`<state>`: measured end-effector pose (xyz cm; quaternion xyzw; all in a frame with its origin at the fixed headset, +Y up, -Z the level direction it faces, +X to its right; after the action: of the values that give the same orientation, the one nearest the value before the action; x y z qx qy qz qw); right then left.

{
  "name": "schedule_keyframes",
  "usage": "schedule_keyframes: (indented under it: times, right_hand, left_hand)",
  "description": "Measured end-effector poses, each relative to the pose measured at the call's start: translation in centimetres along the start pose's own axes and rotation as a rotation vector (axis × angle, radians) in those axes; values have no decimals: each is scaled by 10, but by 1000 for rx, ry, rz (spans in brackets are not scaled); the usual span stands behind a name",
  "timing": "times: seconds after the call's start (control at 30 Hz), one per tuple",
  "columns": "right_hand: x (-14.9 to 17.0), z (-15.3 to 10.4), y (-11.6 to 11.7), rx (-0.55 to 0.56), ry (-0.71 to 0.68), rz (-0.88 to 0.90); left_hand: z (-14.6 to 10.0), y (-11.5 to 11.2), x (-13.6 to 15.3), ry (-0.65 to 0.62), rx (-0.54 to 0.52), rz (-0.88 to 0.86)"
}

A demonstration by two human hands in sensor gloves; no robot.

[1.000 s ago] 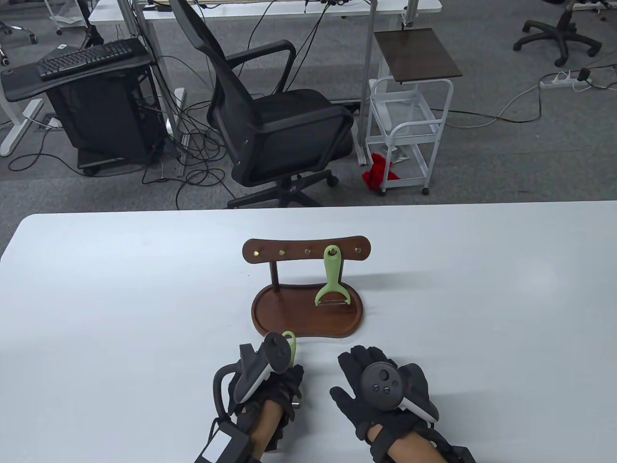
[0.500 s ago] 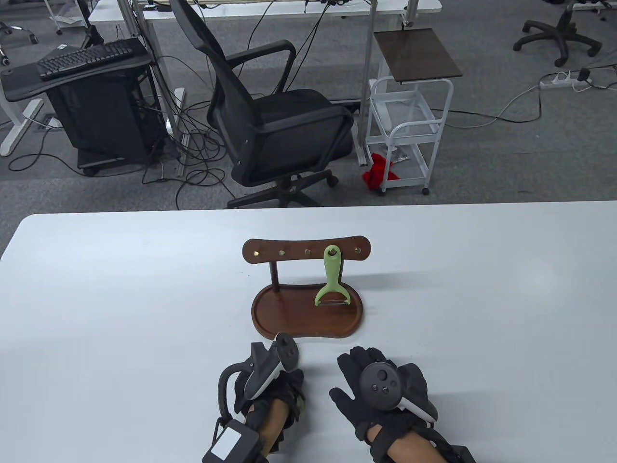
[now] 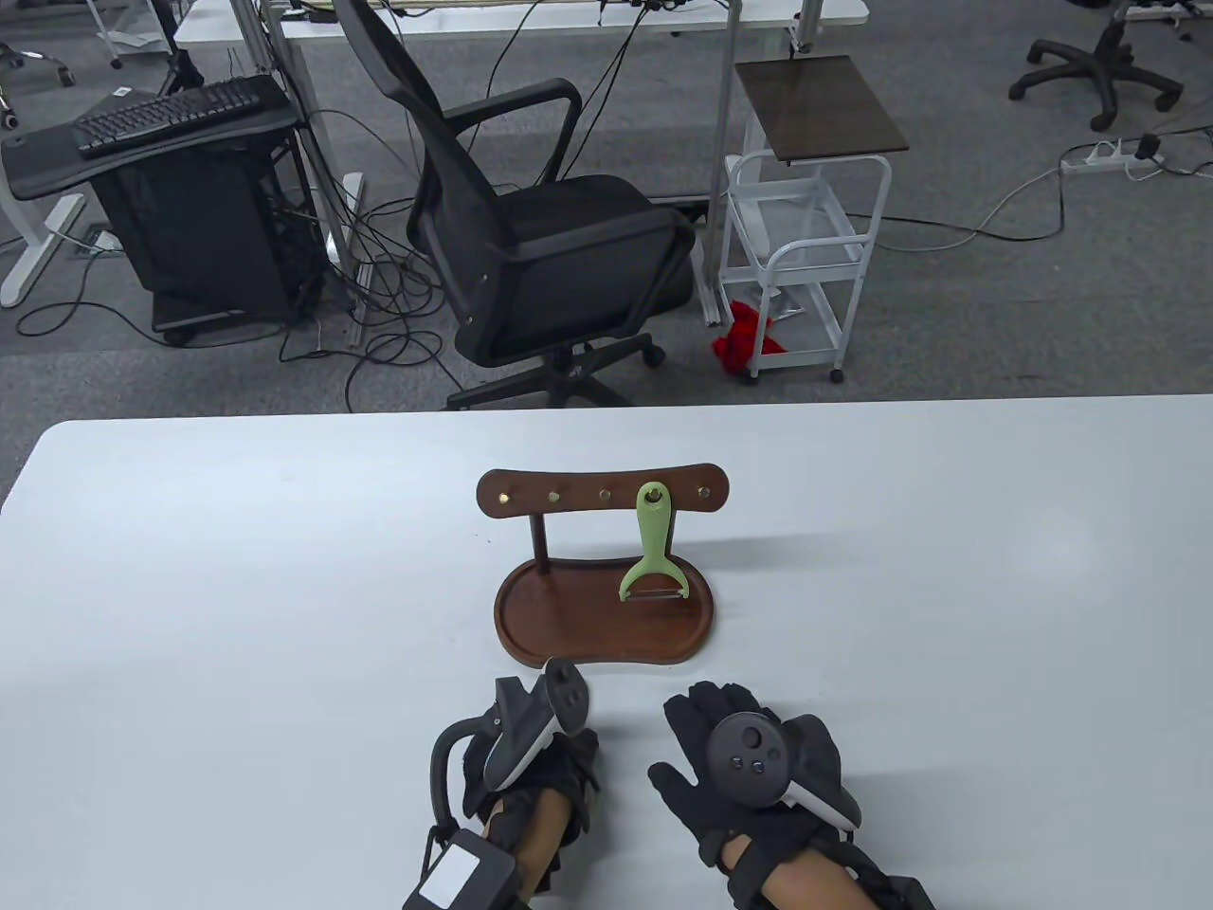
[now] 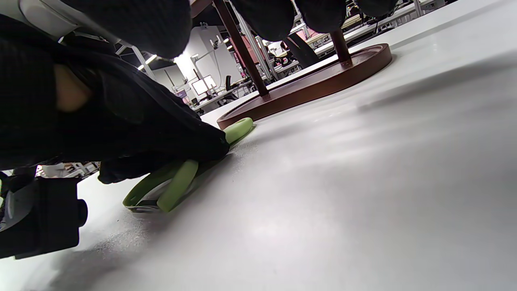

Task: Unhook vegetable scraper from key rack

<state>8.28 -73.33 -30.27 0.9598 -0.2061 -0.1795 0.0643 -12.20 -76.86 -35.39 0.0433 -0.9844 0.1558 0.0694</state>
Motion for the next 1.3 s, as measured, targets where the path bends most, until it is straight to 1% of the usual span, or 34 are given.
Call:
schedule_keyframes:
  times: [0.13, 0.23, 0.3, 0.37, 0.4, 0.43, 0.5, 0.6, 0.63, 0.7, 0.77, 0.87, 0.93, 1.03, 1.2, 1.3]
  right_hand:
    - [1, 0, -1, 3, 0, 4]
    - [1, 0, -1, 6, -1, 7]
    - [1, 0, -1, 5, -4, 7]
    - [1, 0, -3, 8, -7, 9]
    - [0, -1, -4, 15, -10, 9]
    - [-1, -2, -6, 23, -14, 9]
    - [-2, -2, -8, 31, -20, 6]
    - [-2, -2, -9, 40, -18, 3]
    - [-2, -3, -10, 41, -16, 1]
    - [-1, -3, -11, 49, -14, 2]
    - [-1, -3, -12, 54, -11, -4]
    - [1, -5, -13, 55, -7, -19]
    - [5, -5, -13, 53, 16, -30]
    - [9, -5, -14, 65, 32, -25]
    - [7, -5, -17, 94, 54, -66]
    - [6, -5, -17, 103, 67, -78]
  left_hand:
    - [-1, 3, 6, -7, 43, -72]
    - [-3, 10, 12, -33, 48, -133]
    - [-6, 16, 15, -77, 50, -184]
    - [-12, 23, 15, -157, 29, -236]
    - [-16, 27, 16, -216, 14, -249]
    - [-21, 32, 17, -249, -36, -250]
    - [-27, 37, 18, -324, -70, -193]
    - [-35, 44, 31, -388, -156, -103]
    - [-37, 46, 39, -396, -196, -97]
    - [-38, 48, 52, -420, -228, -117]
    - [-40, 47, 61, -435, -246, -149]
    - [-40, 43, 65, -436, -263, -133]
    - [-37, 38, 64, -432, -226, -124]
    - [-33, 34, 62, -424, -205, -127]
    - [-25, 31, 58, -402, -164, -136]
    - [-22, 31, 56, -396, -172, -121]
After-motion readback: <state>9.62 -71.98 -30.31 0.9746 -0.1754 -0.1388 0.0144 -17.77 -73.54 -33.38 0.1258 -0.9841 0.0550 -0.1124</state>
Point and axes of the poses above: the tracker on the back of each hand, its own x axis roughly to the little-finger side, its own z axis roughly from the wrist to the fingertips, y = z × x, the point moved 4 cm from there along z, roughly from the wrist to the fingertips, and after that the axes turned 3 degrees about -z, right-handed, at the moved point
